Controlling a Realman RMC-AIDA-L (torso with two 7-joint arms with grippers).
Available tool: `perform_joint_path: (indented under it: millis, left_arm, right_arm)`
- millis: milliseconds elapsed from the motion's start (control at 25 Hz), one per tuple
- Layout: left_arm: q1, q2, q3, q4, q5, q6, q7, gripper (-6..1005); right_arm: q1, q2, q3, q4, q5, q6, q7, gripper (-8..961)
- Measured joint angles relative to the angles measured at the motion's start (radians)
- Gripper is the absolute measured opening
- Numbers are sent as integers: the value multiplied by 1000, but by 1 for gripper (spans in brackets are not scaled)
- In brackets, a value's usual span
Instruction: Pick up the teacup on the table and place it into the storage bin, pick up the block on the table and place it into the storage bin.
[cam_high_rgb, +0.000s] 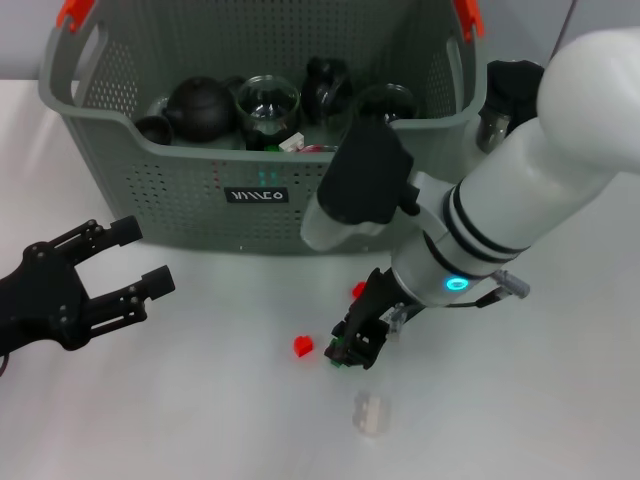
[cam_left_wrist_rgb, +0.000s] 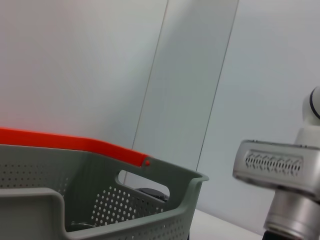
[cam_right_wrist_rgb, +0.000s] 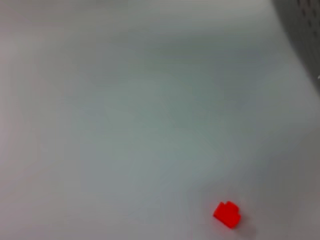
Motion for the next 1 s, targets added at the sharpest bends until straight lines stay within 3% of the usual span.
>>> perform_joint_path:
  millis: [160,320,520,720,880,1000]
  left_arm:
    - [0,0,-4,0,0,0,0,825]
    - [2,0,-7,0,0,-1,0,825]
    - [2,2,-9,0,0,2,0,825]
    - [0,1,-9,0,0,2,0,825]
    - [-6,0,-5,0,0,1,0,825]
    - [-6,0,-3,0,0,0,0,825]
  right_arm:
    - [-34,-7,148,-124,0,-154,-10,216]
    - [-62,-12,413,-339,-9,-393,-13,216]
    - [-40,-15,692,-557,15,-543,8,217]
    - [-19,-15,779,-606,17,-428,18,217]
    - [23,-16,716,-442,-64,-217,11,220]
    - [111,-18,698,-246,-152,-124,6,222]
